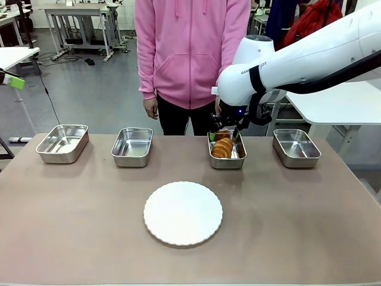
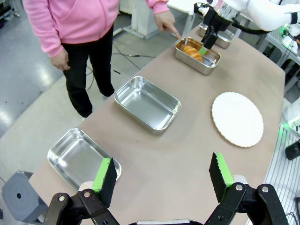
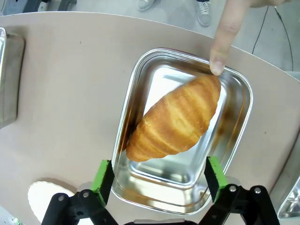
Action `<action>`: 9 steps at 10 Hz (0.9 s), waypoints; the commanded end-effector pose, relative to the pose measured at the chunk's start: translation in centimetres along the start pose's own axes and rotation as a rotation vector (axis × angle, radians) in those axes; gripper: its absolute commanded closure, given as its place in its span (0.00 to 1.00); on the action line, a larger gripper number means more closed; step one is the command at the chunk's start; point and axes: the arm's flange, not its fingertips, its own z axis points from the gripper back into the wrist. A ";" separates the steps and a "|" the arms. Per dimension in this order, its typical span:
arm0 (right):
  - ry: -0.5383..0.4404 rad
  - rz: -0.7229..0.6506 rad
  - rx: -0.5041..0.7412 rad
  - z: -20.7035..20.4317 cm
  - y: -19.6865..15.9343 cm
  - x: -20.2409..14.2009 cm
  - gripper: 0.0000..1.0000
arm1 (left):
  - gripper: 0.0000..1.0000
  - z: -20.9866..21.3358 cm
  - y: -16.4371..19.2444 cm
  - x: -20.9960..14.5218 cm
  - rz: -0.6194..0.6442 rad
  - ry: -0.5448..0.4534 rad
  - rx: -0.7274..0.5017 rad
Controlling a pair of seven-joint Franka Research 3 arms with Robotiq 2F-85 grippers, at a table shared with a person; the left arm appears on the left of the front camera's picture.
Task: Place the bread in the container.
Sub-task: Place the Butter Roll into the Airtight Container indicated by the human.
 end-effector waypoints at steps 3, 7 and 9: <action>-0.044 -0.023 0.006 1.6 0.1 -1.8 0.00 | 0.00 0.1 -0.1 0.0 0.000 -0.005 -0.005; -0.217 -0.001 -0.056 8.3 1.0 -12.3 0.00 | 0.00 0.1 -0.1 0.0 0.000 -0.005 -0.005; -0.319 0.037 -0.060 10.9 1.1 -18.3 0.00 | 0.00 0.1 -0.1 0.0 0.000 -0.005 -0.005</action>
